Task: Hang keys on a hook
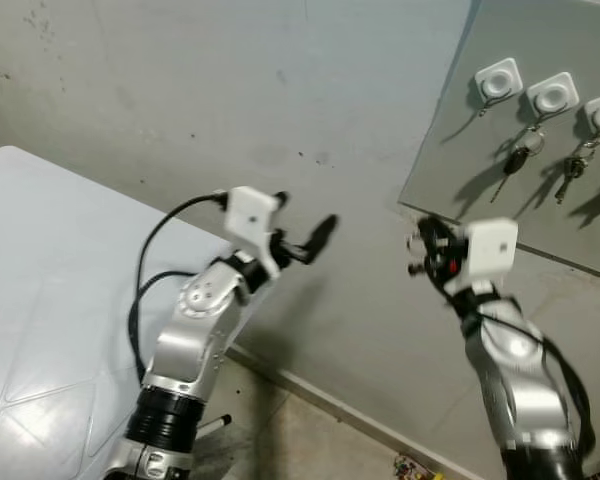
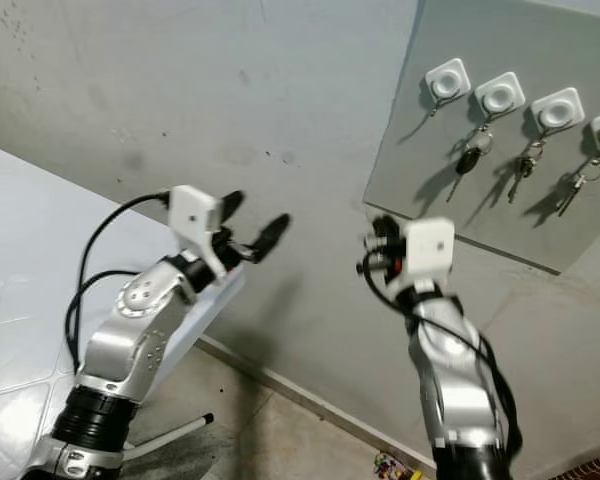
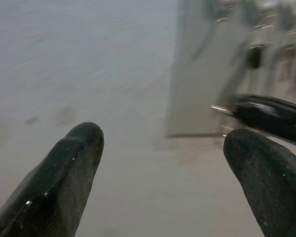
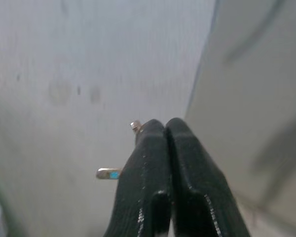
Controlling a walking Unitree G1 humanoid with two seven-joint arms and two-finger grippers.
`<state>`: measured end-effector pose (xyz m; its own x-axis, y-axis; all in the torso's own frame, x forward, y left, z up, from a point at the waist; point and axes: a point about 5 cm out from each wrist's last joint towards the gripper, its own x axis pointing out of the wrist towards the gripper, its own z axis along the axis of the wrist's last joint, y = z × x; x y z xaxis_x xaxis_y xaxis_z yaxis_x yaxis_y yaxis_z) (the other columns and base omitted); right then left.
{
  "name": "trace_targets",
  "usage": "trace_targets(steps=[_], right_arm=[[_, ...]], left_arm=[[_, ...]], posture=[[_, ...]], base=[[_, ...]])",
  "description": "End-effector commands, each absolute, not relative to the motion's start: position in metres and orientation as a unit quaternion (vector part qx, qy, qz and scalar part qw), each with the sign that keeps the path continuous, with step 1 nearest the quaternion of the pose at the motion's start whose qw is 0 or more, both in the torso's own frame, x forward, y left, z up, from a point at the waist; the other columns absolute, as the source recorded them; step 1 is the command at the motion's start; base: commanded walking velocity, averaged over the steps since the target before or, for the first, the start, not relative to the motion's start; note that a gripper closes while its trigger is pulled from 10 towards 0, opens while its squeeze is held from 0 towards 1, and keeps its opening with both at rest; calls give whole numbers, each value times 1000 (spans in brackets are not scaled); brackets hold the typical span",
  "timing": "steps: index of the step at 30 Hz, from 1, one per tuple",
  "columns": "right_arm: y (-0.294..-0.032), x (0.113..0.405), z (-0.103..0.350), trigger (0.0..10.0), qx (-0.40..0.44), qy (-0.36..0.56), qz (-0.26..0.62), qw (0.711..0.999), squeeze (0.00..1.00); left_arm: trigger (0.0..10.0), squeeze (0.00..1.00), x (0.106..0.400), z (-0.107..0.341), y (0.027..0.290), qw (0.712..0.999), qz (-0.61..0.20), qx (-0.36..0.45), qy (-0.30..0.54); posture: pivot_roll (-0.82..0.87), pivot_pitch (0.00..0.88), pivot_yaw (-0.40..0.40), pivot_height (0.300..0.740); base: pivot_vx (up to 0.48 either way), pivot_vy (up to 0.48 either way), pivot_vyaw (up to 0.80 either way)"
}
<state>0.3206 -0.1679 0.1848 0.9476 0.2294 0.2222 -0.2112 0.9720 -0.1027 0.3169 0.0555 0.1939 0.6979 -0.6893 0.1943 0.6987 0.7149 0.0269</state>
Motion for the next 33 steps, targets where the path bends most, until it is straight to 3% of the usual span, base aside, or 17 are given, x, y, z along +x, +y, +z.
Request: trace_targets(steps=[1, 10, 21, 33], right_arm=[[-175, 326, 190, 10000, -44, -123, 108, 986, 0], [-180, 347, 228, 10000, -56, -187, 108, 975, 0], [-187, 349, 264, 10000, -9, -266, 98, 959, 0], [-199, 359, 292, 10000, -22, -295, 107, 949, 0]], left_arm=[[10000, 0, 315, 202, 49, 912, -395, -14, -107], [10000, 0, 311, 221, 41, 898, -420, -15, -131], [10000, 0, 312, 231, 38, 893, -426, -18, -146], [10000, 0, 312, 233, 33, 891, -429, -27, -148]], posture=[[-16, 0, -58, 740], [-6, 0, -58, 740], [-13, 0, -52, 740], [-15, 0, -61, 740]], base=[[0, 0, 0], [0, 0, 0], [0, 0, 0], [0, 0, 0]])
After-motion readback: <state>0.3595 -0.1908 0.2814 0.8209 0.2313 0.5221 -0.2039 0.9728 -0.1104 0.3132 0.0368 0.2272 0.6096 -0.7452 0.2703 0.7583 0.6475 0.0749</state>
